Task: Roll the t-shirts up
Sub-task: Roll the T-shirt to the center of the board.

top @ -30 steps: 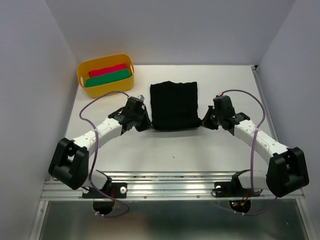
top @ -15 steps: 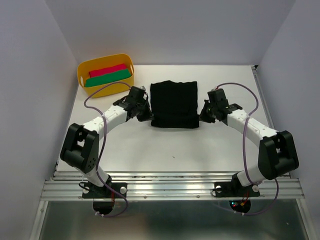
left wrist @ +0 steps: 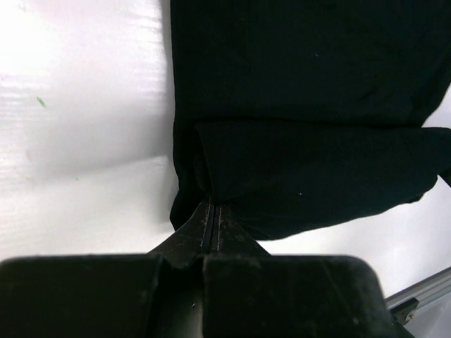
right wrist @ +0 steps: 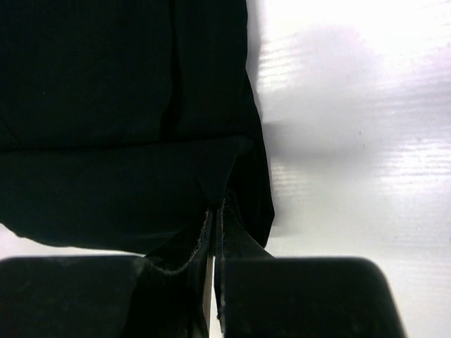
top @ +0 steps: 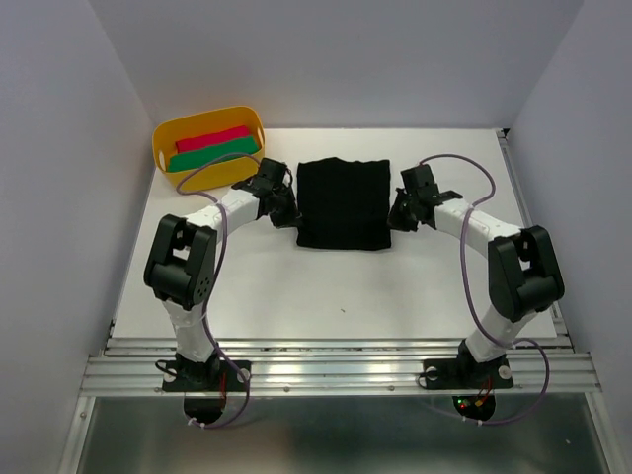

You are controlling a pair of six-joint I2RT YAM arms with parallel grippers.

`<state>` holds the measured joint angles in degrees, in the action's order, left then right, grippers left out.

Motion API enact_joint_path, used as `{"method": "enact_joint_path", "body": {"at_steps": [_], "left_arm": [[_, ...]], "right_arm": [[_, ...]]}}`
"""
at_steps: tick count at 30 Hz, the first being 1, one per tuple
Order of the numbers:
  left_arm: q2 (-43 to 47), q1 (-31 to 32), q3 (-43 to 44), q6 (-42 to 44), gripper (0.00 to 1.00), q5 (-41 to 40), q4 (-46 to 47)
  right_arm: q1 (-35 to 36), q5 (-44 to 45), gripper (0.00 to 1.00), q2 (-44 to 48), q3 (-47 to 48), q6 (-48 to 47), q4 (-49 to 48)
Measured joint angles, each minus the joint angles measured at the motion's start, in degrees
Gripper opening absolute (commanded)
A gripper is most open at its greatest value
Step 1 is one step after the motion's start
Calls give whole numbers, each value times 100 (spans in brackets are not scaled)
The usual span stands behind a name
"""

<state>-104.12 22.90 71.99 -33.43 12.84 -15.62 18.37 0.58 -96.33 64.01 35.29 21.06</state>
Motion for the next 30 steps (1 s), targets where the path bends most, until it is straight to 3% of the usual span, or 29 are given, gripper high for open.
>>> {"method": "enact_joint_path", "body": {"at_steps": [9, 11, 12, 17, 20, 23, 24, 27, 30], "left_arm": [[-874, -120, 546, 63, 0, 70, 37], [-874, -120, 584, 83, 0, 28, 37], [-874, -120, 584, 92, 2, 20, 33], [-804, -118, 584, 160, 20, -103, -48], [-570, -118, 584, 199, 23, -291, -227], [-153, -114, 584, 223, 22, -479, -376], [33, -83, 584, 234, 17, -535, -404], [422, -11, 588, 232, 0, -658, -415], [520, 184, 614, 205, 0, -664, -374]], "right_arm": [[-9, -15, 3, -949, 326, -35, -249], [-15, -24, 10, -970, 343, -37, -275], [-15, -20, 19, -951, 343, -37, -273], [-26, 59, 32, -704, 337, -103, -168], [-39, 125, 37, -225, 332, -146, -81], [-42, 136, 38, 310, 313, -168, -48], [-42, 127, 37, 485, 310, -168, -48], [-39, 85, 29, 761, 310, -168, -57], [9, -26, 15, 737, 310, -122, -55]]}}
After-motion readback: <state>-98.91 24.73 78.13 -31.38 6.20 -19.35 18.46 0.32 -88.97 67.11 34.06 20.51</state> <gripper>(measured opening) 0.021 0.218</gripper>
